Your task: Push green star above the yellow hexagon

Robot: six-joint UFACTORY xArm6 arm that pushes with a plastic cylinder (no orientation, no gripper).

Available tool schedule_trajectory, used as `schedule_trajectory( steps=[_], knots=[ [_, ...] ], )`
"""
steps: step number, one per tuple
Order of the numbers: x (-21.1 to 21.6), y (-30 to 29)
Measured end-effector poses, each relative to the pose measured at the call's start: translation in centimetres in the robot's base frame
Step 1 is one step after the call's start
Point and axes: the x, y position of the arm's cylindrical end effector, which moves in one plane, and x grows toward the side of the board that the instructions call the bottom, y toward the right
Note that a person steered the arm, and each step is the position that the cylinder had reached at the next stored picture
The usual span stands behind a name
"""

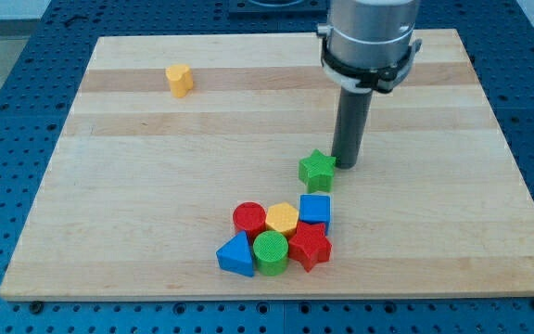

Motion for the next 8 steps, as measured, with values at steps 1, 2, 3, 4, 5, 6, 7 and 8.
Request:
schedule_trajectory(
  steps=[1, 2, 3, 4, 5, 6, 7, 8],
  knots=[
    [0.8, -3.3],
    [1.0, -4.1],
    [0.1, -2.2],
    [0.2, -2.1],
    [1.7, -3.0],
    [2.0, -3.8],
    [2.4, -4.8],
    [3.0, -4.9]
  ],
)
